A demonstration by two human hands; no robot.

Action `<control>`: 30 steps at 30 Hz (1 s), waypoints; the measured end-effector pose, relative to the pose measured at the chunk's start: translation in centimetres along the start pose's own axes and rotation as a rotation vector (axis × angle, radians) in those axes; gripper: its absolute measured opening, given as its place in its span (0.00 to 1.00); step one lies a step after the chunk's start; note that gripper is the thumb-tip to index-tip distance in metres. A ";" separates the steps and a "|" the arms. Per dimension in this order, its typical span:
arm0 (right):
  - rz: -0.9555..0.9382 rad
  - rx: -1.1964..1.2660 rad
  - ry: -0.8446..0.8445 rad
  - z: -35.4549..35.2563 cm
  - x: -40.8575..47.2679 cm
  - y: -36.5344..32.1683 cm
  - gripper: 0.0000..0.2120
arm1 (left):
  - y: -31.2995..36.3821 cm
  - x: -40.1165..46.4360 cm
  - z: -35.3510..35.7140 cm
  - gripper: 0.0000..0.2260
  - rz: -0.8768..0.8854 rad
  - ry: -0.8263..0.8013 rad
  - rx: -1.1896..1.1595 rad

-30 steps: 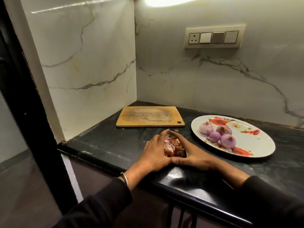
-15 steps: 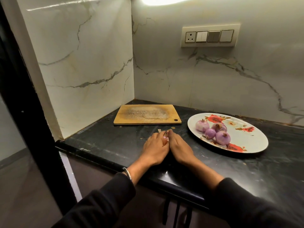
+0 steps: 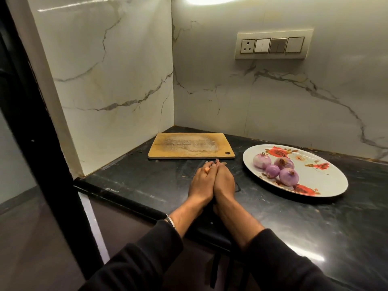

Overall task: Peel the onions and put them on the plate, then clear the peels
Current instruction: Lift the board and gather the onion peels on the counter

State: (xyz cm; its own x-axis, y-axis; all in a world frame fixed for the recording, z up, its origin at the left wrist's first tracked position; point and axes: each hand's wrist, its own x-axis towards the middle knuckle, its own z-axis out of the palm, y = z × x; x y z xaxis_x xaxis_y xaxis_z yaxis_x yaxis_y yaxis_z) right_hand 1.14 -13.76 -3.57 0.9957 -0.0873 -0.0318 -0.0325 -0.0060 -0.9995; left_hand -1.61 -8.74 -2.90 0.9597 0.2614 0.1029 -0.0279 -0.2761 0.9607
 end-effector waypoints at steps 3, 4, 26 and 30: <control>0.082 0.191 -0.044 0.4 0.3 0.5 0.16 | 0.3 -0.5 0.4 0.28 -0.012 0.054 -0.175; 0.084 0.231 -0.012 0.3 0.0 0.2 0.15 | 0.2 -0.4 0.4 0.27 -0.027 0.069 -0.222; 0.171 0.812 -0.036 5.9 -2.5 -0.9 0.13 | -0.5 -0.5 -5.4 0.10 -0.146 0.176 -1.005; 0.188 0.854 -0.109 8.5 -3.9 -1.9 0.12 | -0.7 -0.9 -8.4 0.10 -0.124 0.212 -1.034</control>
State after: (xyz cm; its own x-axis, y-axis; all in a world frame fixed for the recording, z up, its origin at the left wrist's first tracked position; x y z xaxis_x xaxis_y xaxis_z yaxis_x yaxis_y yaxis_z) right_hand -1.93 -4.97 -1.58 0.9846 0.0840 -0.1531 -0.1637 0.7493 -0.6417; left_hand -4.79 -1.03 -1.48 0.9067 0.4169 -0.0638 -0.2528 0.6583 0.7091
